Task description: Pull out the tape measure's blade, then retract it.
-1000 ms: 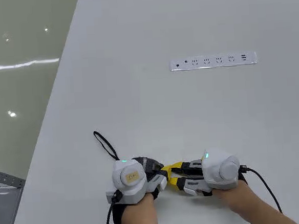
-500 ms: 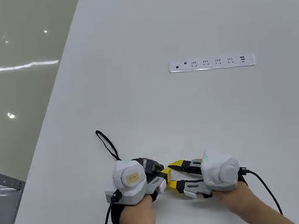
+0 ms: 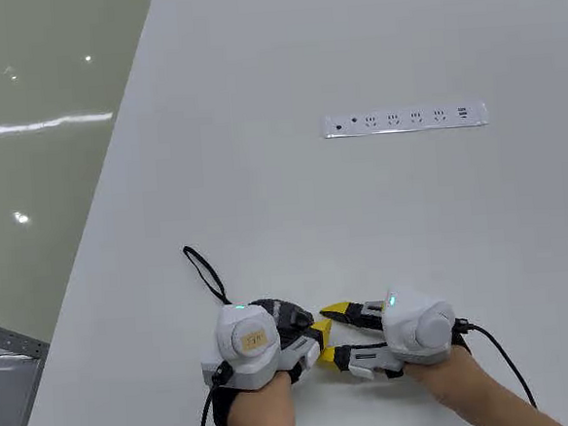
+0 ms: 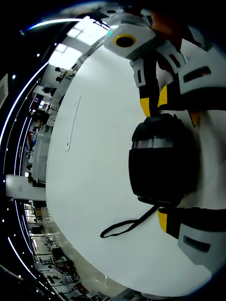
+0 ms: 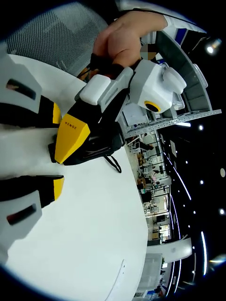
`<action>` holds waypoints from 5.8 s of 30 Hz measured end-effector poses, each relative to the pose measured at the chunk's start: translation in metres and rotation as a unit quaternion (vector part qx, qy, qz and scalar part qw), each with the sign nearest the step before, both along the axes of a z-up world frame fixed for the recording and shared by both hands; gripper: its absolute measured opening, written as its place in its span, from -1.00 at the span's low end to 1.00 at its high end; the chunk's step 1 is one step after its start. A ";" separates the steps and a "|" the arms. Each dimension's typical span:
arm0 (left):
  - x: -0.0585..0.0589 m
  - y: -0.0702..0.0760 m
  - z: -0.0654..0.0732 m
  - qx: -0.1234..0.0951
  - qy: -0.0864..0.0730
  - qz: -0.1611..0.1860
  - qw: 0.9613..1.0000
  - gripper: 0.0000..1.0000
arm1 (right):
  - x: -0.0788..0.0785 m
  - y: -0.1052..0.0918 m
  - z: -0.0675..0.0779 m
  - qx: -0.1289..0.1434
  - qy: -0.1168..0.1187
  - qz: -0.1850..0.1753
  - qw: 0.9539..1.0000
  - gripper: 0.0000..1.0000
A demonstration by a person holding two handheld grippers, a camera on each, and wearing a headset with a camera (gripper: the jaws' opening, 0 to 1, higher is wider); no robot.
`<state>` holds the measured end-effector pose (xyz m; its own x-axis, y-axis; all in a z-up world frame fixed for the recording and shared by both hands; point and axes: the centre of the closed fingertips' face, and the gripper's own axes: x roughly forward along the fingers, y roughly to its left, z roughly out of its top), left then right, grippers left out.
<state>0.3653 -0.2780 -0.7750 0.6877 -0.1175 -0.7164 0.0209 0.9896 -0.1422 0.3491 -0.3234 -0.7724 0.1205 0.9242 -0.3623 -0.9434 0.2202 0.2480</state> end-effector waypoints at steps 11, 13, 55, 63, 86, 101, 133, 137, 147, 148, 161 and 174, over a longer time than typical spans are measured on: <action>0.001 0.006 0.006 0.010 -0.012 -0.005 1.000 0.66 | -0.004 -0.008 0.006 0.003 -0.001 -0.009 1.000 -0.23; -0.001 0.005 0.006 0.013 -0.012 -0.012 1.000 0.66 | -0.005 -0.011 0.008 0.001 -0.006 -0.010 1.000 -0.23; -0.030 0.019 0.031 -0.002 -0.050 -0.065 0.997 0.62 | -0.027 -0.079 0.042 0.006 -0.021 -0.107 0.994 -0.21; -0.035 0.018 0.032 -0.012 -0.050 -0.078 0.996 0.61 | -0.031 -0.090 0.047 0.008 -0.018 -0.125 0.992 -0.20; -0.054 0.019 0.044 -0.024 -0.065 -0.124 0.990 0.61 | -0.044 -0.112 0.059 0.000 -0.021 -0.140 0.990 -0.17; -0.069 0.022 0.048 -0.030 -0.066 -0.158 0.985 0.62 | -0.050 -0.124 0.070 0.002 -0.030 -0.148 0.988 -0.17; -0.095 0.048 0.061 -0.032 -0.087 -0.192 0.977 0.63 | -0.067 -0.142 0.077 -0.013 -0.045 -0.158 0.986 -0.16; -0.100 0.051 0.062 -0.032 -0.089 -0.201 0.975 0.63 | -0.069 -0.148 0.079 -0.015 -0.047 -0.163 0.985 -0.15; -0.109 0.058 0.065 -0.028 -0.094 -0.201 0.975 0.64 | -0.073 -0.156 0.081 -0.020 -0.051 -0.174 0.983 -0.12; -0.109 0.059 0.065 -0.030 -0.095 -0.201 0.975 0.64 | -0.074 -0.156 0.081 -0.020 -0.052 -0.174 0.983 -0.11; -0.120 0.066 0.069 -0.034 -0.100 -0.188 0.976 0.64 | -0.083 -0.165 0.083 -0.026 -0.052 -0.189 0.980 -0.05; -0.131 0.072 0.065 -0.039 -0.099 -0.175 0.979 0.64 | -0.091 -0.172 0.081 -0.033 -0.051 -0.199 0.978 -0.03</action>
<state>0.2344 -0.2064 -0.7104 0.7202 -0.4199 -0.5522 0.3918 0.9031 -0.1758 0.2583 -0.4958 -0.6911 0.5045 0.7716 -0.3875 -0.7988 0.5875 0.1298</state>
